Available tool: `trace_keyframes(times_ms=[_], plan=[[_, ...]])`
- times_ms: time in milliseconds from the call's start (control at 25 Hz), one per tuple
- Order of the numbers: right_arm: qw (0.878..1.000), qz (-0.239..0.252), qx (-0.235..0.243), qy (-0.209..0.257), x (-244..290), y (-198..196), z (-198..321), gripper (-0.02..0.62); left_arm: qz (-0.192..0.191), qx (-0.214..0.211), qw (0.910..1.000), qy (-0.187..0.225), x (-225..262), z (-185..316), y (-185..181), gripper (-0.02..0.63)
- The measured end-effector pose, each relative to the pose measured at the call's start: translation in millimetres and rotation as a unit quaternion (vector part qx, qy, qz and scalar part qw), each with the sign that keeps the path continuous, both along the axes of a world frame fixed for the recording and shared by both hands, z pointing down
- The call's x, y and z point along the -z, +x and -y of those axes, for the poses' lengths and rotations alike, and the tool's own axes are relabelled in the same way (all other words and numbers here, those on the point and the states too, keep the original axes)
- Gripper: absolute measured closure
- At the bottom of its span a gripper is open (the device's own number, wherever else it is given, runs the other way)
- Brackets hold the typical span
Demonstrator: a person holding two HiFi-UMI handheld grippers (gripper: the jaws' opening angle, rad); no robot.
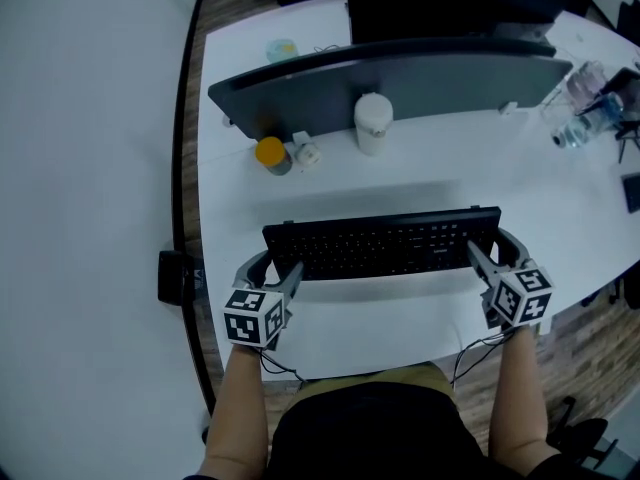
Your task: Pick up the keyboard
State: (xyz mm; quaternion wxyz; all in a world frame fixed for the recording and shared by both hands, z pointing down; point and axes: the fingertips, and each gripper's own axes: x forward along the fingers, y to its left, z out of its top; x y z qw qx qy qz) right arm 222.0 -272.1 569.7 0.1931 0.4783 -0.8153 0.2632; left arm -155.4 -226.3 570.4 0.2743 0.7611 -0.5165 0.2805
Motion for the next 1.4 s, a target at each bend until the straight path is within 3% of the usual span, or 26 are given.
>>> trace_keyframes(times_ms=[280, 640, 1040, 1400], plan=[[0.998, 0.006, -0.007, 0.058, 59, -9, 18, 0.308, 0.013, -0.006, 0.9977, 0.066, 60, 22, -10, 0.342], [0.988, 0.011, -0.005, 0.154, 154, -20, 30, 0.309, 0.02, -0.006, 0.9883, 0.151, 150, 34, -21, 0.342], [0.968, 0.024, -0.007, 0.248, 252, -28, 21, 0.308, 0.034, -0.011, 0.9654, 0.258, 252, 30, -30, 0.342], [0.955, 0.038, -0.006, 0.293, 294, -39, 0, 0.308, 0.047, -0.012, 0.9477, 0.315, 304, 10, -40, 0.342]])
